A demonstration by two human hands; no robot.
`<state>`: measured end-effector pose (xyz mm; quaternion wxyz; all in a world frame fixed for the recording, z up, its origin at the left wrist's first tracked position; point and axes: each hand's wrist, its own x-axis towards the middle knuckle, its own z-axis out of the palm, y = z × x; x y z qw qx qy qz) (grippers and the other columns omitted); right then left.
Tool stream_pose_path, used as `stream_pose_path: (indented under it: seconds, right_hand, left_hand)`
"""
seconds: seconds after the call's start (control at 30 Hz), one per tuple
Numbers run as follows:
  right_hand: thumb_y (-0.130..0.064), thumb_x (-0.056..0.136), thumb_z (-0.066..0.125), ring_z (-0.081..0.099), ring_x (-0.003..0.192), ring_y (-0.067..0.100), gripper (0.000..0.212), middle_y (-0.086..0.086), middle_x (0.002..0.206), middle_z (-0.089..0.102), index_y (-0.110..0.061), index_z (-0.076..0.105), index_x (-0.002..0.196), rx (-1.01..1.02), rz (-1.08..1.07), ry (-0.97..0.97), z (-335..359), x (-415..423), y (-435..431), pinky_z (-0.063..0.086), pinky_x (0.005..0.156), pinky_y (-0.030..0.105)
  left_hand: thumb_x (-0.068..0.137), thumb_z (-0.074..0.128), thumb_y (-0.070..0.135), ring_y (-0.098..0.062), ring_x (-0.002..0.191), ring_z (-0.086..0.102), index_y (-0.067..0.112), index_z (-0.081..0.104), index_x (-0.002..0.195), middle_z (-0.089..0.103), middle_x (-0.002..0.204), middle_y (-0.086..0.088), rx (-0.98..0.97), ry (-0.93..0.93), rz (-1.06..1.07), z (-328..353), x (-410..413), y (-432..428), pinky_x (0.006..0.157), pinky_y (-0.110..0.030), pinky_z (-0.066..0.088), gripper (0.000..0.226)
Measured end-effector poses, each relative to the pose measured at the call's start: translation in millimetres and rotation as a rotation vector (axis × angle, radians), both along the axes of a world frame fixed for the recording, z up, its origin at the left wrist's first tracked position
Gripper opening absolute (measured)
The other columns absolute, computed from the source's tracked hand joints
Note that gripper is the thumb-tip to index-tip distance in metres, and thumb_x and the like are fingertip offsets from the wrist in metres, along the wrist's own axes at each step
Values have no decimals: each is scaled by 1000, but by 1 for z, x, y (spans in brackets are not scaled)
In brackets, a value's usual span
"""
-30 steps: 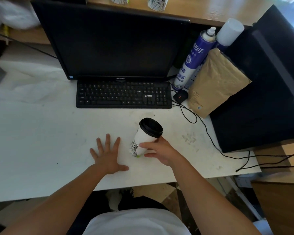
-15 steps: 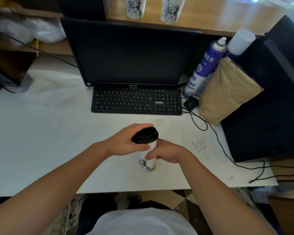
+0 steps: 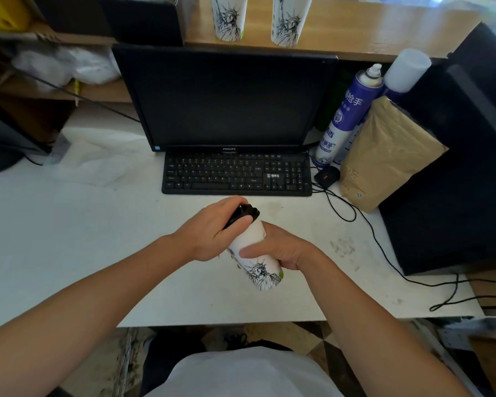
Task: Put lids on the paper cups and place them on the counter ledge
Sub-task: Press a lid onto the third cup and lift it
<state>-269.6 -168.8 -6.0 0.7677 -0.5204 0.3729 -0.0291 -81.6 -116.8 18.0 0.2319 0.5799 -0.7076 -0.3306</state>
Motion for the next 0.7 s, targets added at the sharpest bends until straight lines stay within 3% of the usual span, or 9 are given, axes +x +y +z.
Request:
stream_pose_path:
  seconds: [0.23,0.43,0.6,0.7]
  right_hand:
    - [-5,77,84,69,92,11,51,-4,101,71,-31,61,114,-220,-19,46,14,6,5,59,77,28]
    - [-6,76,86,70,93,10,55,-5,104,72,-28,60,119,-325,-43,66,12,8,5,57,71,22]
    - [-23,62,88,73,98,16,64,-3,108,74,-29,61,119,-405,-66,108,12,13,3,59,73,27]
    - [-29,58,89,73,101,19,66,-4,109,74,-30,60,118,-464,-68,156,10,16,1,65,79,41]
  left_hand:
    - [96,32,59,-12,89,57,22,51,121,60,103,7,-50,4,92,4,-3,9,77,-36,50,49]
    - [95,32,58,-13,86,58,22,54,117,60,99,5,-70,-5,186,10,-10,15,74,-39,51,48]
    - [93,29,60,-13,87,58,24,53,117,61,100,4,-52,-38,265,16,-14,13,73,-40,52,49]
    - [92,28,61,-15,89,59,25,53,116,61,104,3,-26,-53,309,19,-17,11,76,-41,53,50]
